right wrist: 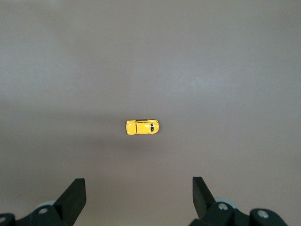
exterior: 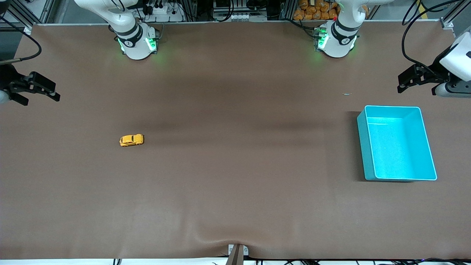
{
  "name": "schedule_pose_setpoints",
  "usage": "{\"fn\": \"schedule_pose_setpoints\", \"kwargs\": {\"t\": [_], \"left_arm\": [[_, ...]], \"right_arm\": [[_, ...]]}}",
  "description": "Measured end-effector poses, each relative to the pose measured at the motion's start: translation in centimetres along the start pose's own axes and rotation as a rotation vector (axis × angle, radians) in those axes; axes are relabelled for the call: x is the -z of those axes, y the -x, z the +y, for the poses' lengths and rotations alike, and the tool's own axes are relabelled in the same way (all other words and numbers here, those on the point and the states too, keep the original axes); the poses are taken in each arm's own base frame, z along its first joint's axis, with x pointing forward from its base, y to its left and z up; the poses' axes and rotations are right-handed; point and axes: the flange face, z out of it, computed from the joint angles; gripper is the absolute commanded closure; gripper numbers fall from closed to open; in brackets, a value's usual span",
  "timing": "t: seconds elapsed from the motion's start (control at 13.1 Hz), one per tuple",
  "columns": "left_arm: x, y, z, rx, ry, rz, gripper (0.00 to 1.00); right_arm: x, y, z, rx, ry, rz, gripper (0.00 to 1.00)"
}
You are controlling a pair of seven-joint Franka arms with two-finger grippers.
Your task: Wind and store yellow beetle car
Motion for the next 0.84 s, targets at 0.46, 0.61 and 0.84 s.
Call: {"fn": "schedule_pose_setpoints", "kwargs": {"t": [0.46, 0.61, 0.84], "left_arm": [[0.6, -0.1, 1.4, -0.032, -0.002, 0.015, 0.00], [0.6, -0.1, 1.1, -0.028, -0.002, 0.015, 0.00], [0.6, -0.1, 0.9, -0.025, -0.002, 0.016, 0.00]], "right_arm": [[-8.5, -1.0, -1.4, 0.239, 0.033, -0.096, 0.00], [-12.4, -1.0, -1.9, 0.348, 0.046, -0.082, 0.00], [-18.4, -0.2, -1.6, 0.509, 0.056, -0.053, 0.00]]}}
